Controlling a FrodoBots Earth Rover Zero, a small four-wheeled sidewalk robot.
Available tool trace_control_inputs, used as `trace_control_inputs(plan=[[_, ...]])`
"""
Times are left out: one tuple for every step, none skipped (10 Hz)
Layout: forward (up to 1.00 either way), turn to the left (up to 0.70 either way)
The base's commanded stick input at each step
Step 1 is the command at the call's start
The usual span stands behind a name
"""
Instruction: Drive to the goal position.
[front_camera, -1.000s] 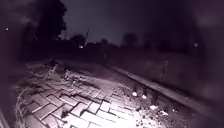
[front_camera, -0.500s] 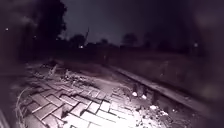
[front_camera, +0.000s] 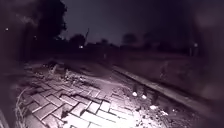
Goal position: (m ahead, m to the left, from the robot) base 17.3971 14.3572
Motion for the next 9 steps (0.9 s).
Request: trace_control_inputs(plan=[[-0.7, 0.0], [-0.7, 0.0], [-0.7, 0.0], [-0.7, 0.0], [-0.2, 0.0], [0.0, 0.0], [0.48, 0.0], [0.7, 0.0], [0.7, 0.0]])
